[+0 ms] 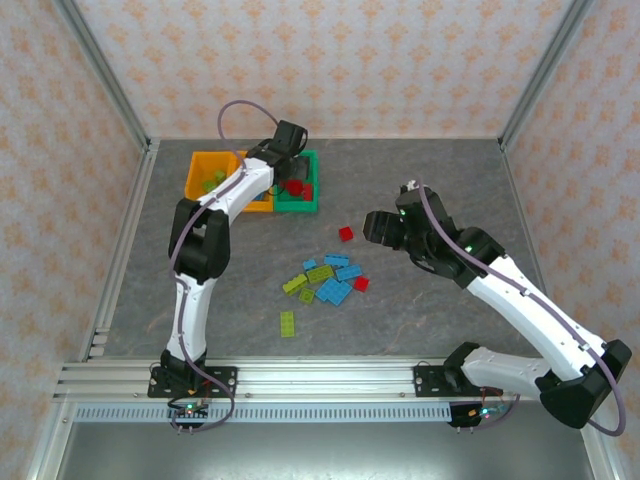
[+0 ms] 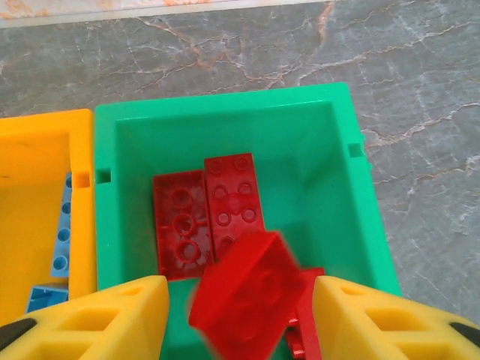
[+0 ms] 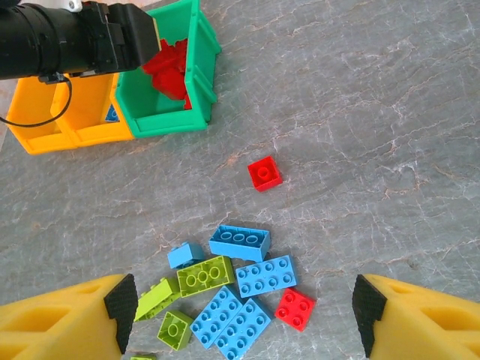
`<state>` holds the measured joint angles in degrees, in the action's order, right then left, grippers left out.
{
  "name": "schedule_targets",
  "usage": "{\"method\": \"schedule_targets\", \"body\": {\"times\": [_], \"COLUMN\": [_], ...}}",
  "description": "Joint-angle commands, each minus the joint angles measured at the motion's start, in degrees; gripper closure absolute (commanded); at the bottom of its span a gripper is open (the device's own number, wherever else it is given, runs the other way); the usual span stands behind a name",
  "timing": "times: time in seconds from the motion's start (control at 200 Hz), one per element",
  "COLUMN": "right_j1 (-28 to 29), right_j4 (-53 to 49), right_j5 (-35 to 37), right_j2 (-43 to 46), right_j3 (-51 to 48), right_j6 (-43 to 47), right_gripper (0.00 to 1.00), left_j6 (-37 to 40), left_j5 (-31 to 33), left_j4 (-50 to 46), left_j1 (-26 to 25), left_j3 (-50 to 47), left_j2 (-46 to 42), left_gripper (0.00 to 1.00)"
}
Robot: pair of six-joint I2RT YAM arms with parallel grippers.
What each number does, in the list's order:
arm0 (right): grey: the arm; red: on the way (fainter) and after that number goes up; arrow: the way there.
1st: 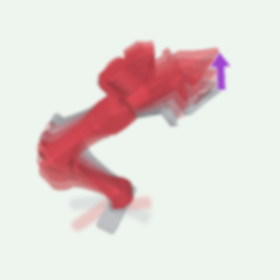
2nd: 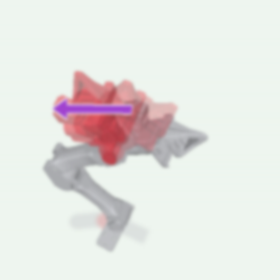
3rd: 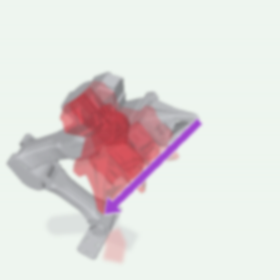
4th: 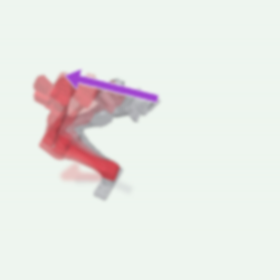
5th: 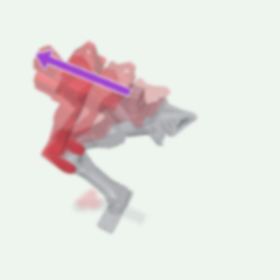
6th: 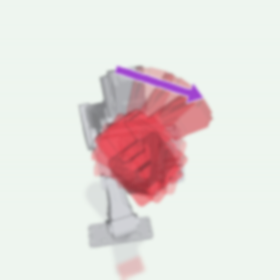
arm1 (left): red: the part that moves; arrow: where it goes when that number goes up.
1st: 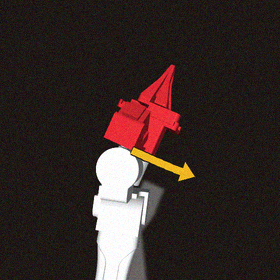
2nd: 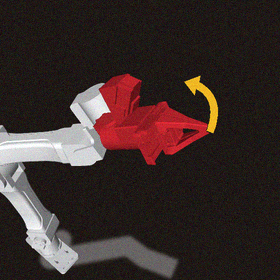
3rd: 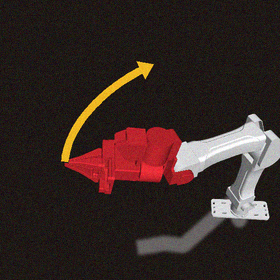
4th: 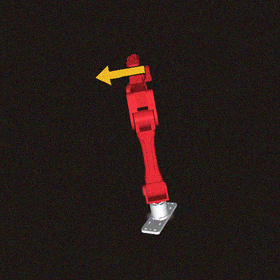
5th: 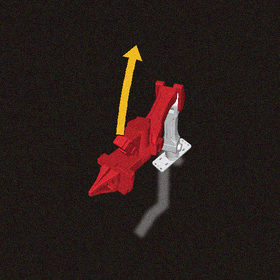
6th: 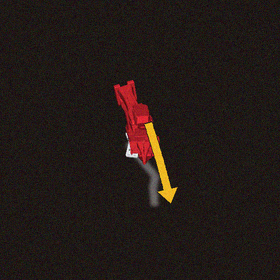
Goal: Sort the legos into containers by color
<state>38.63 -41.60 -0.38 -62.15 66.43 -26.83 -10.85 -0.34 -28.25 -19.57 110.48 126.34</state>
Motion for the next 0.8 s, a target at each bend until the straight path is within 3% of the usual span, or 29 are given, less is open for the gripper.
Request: {"method": "schedule_targets", "body": {"times": [0.0,0.185,0.41,0.576,0.796], "right_j1": [0.2,0.2,0.2,0.3,0.2], "right_j4": [-0.6,0.7,1.5,2.0,2.8], "right_j5": [0.9,1.1,1.3,1.2,0.1], "right_j2": [1.2,0.4,-1.1,-2.2,-4.0], "right_j3": [-1.1,-1.6,-1.7,-1.9,-1.6], "right_j6": [-1.3,-1.1,-0.7,-0.5,-0.5], "right_gripper": [0.22,0.22,0.22,0.22,0.22], "left_j6": [-1.1,-4.2,-3.6,-3.7,0.4], "left_j5": [-2.8,-6.3,-6.6,-7.4,-13.2], "left_j4": [2.2,5.2,0.5,-5.9,-14.5], "left_j1": [-0.7,-3.8,-13.7,-17.9,-19.3], "left_j3": [-4.0,-21.5,-39.9,-49.4,-52.4], "left_j2": [-8.8,-27.1,-42.5,-47.0,-43.9], "left_gripper": [0.45,0.45,0.45,0.45,0.45]}}
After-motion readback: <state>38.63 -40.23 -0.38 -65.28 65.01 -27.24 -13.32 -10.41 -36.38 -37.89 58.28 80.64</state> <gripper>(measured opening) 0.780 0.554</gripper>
